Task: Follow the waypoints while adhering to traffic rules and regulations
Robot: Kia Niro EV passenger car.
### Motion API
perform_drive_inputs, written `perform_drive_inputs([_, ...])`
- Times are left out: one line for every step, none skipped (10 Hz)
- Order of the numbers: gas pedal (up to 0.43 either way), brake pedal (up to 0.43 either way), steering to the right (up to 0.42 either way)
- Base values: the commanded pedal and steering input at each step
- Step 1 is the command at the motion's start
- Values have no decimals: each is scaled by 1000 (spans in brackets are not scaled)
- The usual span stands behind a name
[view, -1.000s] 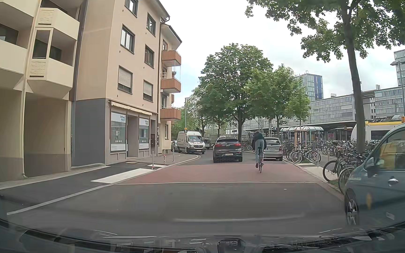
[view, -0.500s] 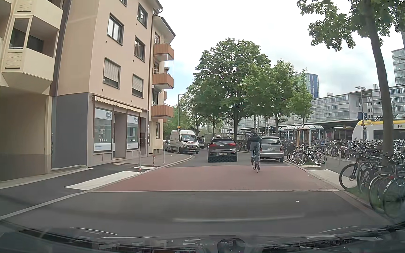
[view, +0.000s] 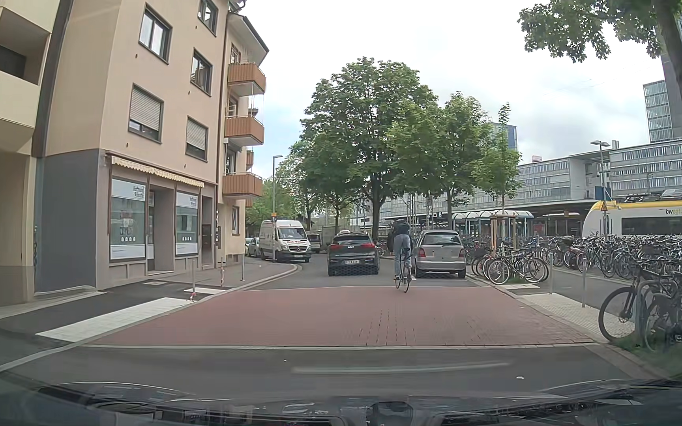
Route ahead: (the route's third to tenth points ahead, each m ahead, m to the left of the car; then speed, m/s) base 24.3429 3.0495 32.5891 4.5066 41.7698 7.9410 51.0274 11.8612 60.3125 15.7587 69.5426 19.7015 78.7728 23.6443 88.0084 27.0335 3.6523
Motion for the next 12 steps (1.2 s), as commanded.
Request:
perform_drive_inputs([47,0,102])
perform_drive_inputs([47,0,97])
perform_drive_inputs([47,0,91])
perform_drive_inputs([47,0,82])
perform_drive_inputs([47,0,74])
perform_drive_inputs([47,0,68])
perform_drive_inputs([47,0,58])
perform_drive_inputs([47,0,47])
perform_drive_inputs([39,0,35])
perform_drive_inputs([20,0,23])
perform_drive_inputs([20,0,19])
perform_drive_inputs([20,0,16])
